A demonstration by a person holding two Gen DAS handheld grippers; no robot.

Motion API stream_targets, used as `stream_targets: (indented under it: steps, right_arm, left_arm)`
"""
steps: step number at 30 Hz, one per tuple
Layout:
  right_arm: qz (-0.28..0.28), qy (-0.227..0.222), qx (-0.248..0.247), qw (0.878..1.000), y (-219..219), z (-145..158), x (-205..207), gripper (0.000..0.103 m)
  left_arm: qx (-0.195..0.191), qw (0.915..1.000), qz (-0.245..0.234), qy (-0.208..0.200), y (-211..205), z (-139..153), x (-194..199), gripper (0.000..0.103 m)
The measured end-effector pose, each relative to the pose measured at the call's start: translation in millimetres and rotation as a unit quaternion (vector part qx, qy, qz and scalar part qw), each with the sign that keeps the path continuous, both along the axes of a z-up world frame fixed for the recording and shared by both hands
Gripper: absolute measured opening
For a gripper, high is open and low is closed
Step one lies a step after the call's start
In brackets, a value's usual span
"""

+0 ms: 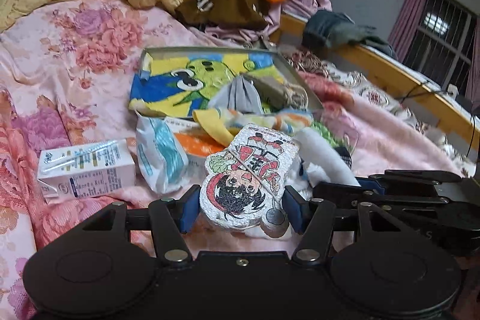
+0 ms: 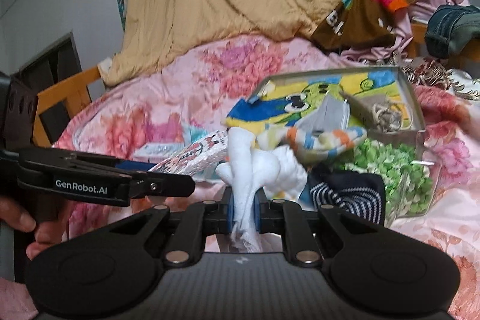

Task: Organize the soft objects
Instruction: 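Carry the card with the left tool to the tray while the right tool carries the towel there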

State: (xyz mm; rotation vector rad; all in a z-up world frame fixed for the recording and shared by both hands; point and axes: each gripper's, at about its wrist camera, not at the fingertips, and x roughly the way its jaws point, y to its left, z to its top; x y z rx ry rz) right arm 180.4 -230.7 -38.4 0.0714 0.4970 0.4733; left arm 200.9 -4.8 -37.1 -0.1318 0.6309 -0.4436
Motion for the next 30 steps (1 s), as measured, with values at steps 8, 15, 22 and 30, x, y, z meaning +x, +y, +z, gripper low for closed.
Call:
stream_targets:
  steps: [8,15,22,30]
  right_arm:
    - [-0.011,-0.014,0.009,1.000,-2,3,-2,0.015]
    - [-0.039,-0.068,0.038,0.996,-20,15,17,0.015]
    - [-0.077,-0.075,0.062,0.992,-47,10,51,0.015]
    - [-0.116,-0.089,0.118,0.982,-80,19,121,0.015]
  left_arm:
    - [0.006,0.9999,0.010,-0.008,2,1,1,0.060]
    - [-0.009,0.9989,0.044,-0.014,6,12,10,0.060]
    - [-0.005,0.9979,0.059,-0.028,-12,24,51,0.060]
    - [-0.016,0.9969,0.076,-0.018,-38,33,116,0.060]
